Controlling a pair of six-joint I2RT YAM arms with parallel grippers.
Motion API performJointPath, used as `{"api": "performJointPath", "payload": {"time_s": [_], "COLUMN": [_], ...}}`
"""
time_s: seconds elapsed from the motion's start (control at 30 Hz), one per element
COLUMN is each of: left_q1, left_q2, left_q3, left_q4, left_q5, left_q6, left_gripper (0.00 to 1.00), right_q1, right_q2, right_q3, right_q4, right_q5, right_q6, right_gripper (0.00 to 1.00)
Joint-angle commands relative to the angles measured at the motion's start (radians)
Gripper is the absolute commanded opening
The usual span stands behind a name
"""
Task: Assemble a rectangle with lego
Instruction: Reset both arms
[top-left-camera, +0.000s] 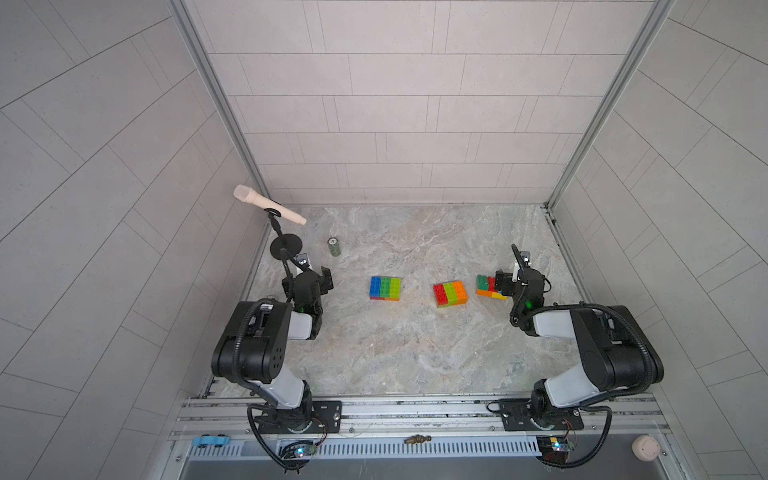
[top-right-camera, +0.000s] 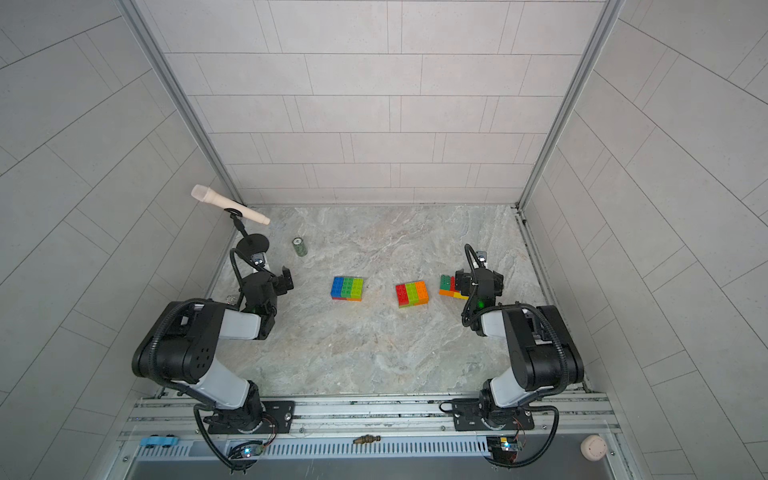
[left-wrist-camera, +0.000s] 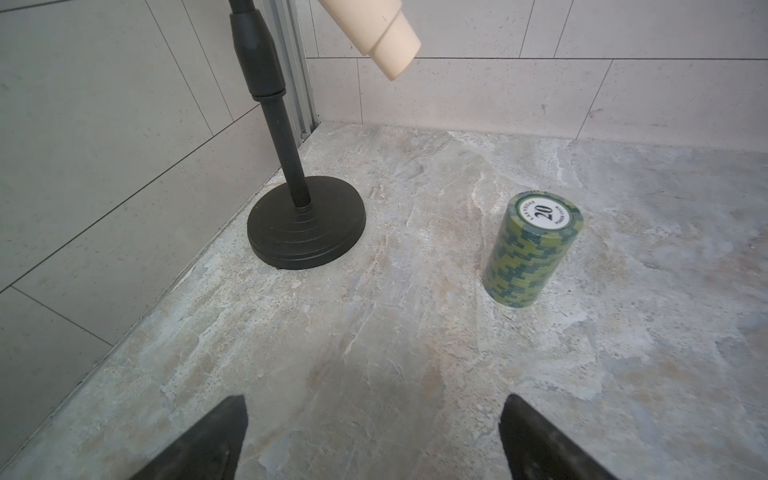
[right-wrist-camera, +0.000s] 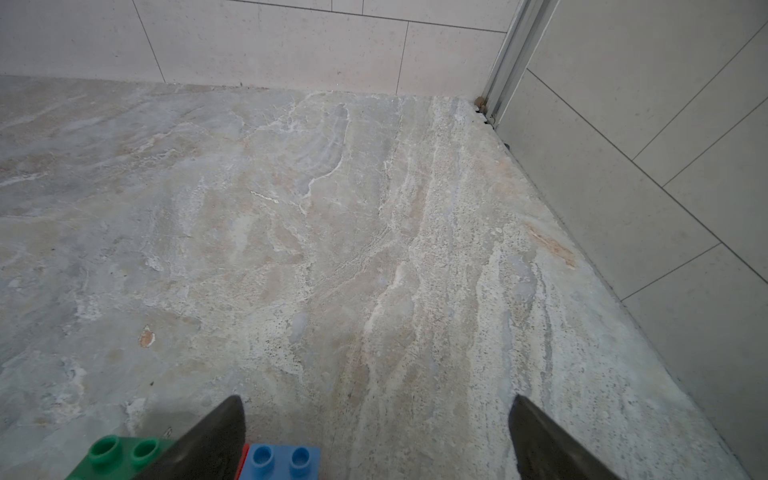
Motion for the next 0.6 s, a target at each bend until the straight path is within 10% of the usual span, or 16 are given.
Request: {"api": "performJointPath", "payload": {"time_s": [0.0,0.57], "left_q1": [0.002,0.001], "left_q2": [-0.016,-0.015], "left_q3": [-0.01,-0.01], "left_q4": [0.03,0.029], "left_q5": [0.004,0.004], "left_q6": [-0.005,-0.006], "left_gripper": [1.0,1.0], "right_q1": [0.003,0.002], "right_q2": [-0.033,-0.063], "right_q3": [-0.01,-0.217], "right_q4": [0.002,0.359], "right_q5": [0.033,-0.02], "right_q6": [0.01,-0.011], "right_gripper": [1.0,1.0]}}
